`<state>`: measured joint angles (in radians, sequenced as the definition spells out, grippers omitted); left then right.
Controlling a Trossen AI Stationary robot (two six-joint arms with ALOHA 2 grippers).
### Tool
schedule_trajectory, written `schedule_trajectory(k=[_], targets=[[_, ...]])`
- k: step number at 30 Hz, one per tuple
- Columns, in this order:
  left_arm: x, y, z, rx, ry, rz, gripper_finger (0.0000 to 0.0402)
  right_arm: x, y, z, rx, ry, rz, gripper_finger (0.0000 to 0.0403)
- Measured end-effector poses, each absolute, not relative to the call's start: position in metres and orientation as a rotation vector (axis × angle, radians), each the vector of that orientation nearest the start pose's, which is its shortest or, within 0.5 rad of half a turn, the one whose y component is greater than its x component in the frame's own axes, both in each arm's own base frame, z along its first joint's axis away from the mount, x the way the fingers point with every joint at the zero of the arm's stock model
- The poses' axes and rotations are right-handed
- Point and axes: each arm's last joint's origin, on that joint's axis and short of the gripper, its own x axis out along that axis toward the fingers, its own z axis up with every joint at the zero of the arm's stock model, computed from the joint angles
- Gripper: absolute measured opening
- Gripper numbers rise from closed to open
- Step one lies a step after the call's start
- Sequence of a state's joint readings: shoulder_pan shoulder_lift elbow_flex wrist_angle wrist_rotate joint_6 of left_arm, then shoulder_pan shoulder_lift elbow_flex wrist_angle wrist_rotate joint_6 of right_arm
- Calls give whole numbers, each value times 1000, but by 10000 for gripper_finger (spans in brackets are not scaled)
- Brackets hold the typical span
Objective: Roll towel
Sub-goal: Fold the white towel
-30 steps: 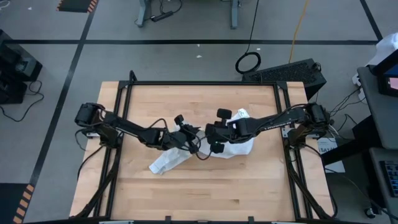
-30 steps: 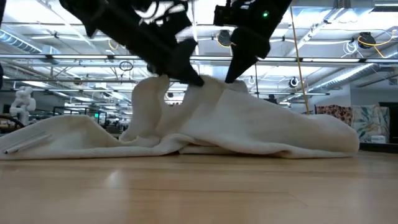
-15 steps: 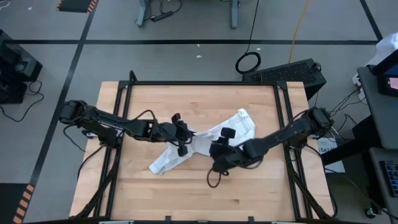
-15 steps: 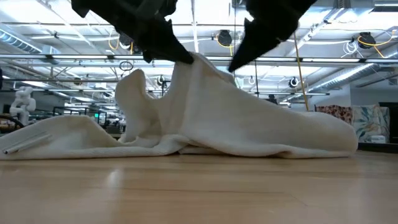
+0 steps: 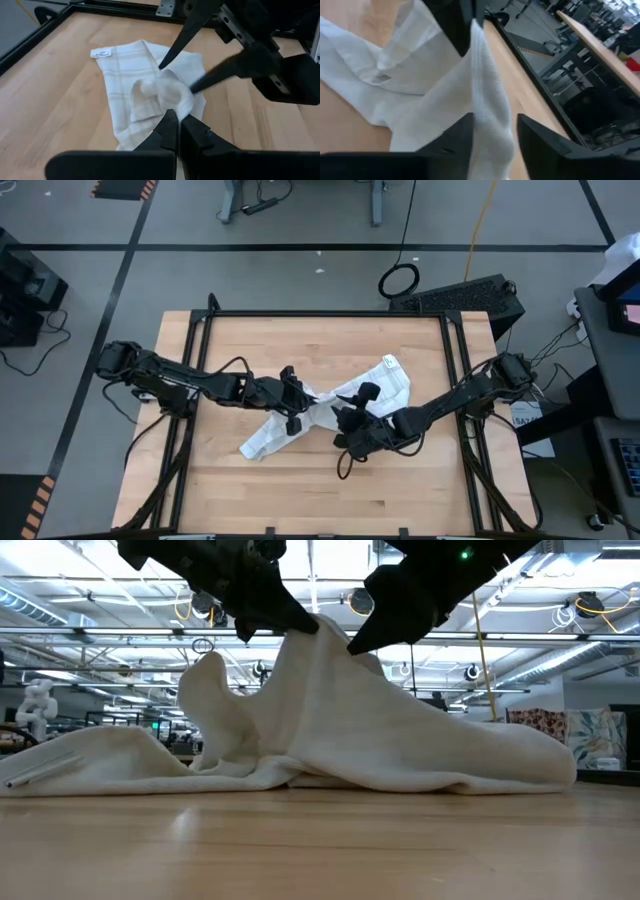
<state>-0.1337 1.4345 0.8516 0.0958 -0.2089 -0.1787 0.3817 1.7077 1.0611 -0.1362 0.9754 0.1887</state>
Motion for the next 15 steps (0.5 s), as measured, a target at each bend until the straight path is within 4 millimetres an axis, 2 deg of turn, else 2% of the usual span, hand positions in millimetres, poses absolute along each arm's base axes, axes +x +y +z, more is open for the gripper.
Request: schedule_trajectory(k=[6, 15], targets=[[304, -35, 234, -91, 481, 117, 5, 331, 107, 207, -395, 573, -615, 16], [304, -36, 231, -98, 505, 121, 5, 330, 107, 235, -435, 533, -623, 2]])
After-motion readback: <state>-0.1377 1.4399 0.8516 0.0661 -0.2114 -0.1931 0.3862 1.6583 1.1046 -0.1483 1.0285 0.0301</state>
